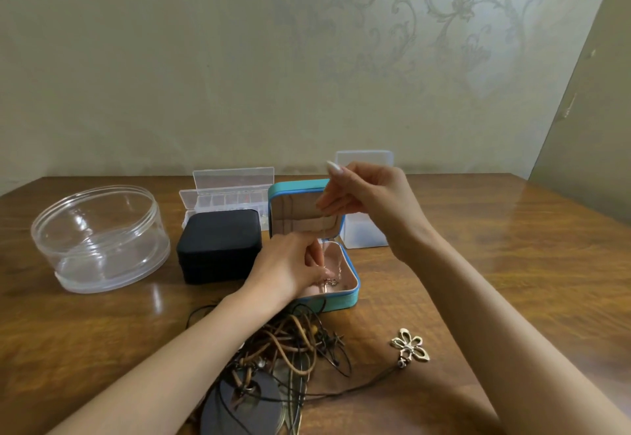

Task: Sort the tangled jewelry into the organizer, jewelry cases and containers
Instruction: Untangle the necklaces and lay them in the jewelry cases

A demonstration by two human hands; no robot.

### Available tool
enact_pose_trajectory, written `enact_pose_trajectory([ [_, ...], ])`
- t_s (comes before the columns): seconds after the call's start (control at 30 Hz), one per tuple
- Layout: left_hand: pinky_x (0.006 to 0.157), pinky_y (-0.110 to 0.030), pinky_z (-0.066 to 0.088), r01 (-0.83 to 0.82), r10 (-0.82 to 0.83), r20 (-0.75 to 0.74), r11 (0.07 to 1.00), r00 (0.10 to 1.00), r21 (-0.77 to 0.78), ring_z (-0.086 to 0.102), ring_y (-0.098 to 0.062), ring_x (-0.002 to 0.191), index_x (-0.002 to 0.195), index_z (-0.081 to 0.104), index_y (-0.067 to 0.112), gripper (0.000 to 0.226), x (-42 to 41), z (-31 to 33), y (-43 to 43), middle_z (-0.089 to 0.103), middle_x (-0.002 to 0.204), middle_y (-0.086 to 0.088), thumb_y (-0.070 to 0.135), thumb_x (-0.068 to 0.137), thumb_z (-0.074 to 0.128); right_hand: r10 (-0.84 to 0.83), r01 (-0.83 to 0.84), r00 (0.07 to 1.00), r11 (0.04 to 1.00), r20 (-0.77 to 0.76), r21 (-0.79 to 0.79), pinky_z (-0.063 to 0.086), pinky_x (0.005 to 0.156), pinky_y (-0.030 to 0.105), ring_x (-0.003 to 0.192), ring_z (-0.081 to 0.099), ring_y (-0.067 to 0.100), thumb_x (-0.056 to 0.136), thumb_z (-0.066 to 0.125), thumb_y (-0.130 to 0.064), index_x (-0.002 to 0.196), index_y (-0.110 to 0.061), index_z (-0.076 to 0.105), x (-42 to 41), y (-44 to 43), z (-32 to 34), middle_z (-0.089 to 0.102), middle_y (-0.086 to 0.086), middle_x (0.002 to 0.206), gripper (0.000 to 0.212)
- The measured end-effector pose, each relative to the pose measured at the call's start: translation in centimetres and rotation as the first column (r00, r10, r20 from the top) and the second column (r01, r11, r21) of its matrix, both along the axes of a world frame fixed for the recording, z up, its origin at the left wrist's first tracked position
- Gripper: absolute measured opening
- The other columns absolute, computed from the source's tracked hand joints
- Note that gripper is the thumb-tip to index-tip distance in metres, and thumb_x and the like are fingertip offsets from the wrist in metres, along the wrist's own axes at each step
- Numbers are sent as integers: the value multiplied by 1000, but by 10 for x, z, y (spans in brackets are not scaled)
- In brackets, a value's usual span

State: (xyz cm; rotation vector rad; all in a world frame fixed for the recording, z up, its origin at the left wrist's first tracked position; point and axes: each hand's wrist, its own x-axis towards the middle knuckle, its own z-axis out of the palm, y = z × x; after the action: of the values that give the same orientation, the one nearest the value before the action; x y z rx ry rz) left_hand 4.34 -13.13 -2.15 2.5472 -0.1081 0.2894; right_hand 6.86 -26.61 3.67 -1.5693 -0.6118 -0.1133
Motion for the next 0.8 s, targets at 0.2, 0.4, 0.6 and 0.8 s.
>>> enact_pose_trajectory([
  [0.2,77,-30,50,14,-15,22,999,1000,53,63,-14,79,74,55,23,21,0,-4,-1,58,66,11,30,74,75,88,-84,996,989,-32,118,57,67,26,64,66,20,93,56,-22,71,-5,61,-10,-1,15,69,11,67,29],
  [0.4,78,-36,49,-91,46,247,981,968,173,63,-18,88,100,60,22,27,-12,-1,-5,67,89,3,46,87,56,63,-62,998,993,-8,96,57,68,28,67,68,24,94,55,-19,72,-2,60,-7,-1,11,69,16,72,28],
  [0.6,78,-42,54,-19,40,121,985,992,-171,66,-18,81,82,63,21,9,-8,11,0,70,84,1,15,88,61,85,-91,995,986,47,142,55,64,27,58,64,18,94,53,-18,71,-3,58,-12,-7,16,66,8,63,27],
  [0.8,85,-36,51,-1,-16,-101,985,995,-173,64,-15,88,92,71,16,15,-18,56,19,71,90,1,28,86,64,153,-153,988,984,13,95,57,64,27,61,65,22,95,51,-15,76,2,57,-8,-4,8,67,15,71,26],
])
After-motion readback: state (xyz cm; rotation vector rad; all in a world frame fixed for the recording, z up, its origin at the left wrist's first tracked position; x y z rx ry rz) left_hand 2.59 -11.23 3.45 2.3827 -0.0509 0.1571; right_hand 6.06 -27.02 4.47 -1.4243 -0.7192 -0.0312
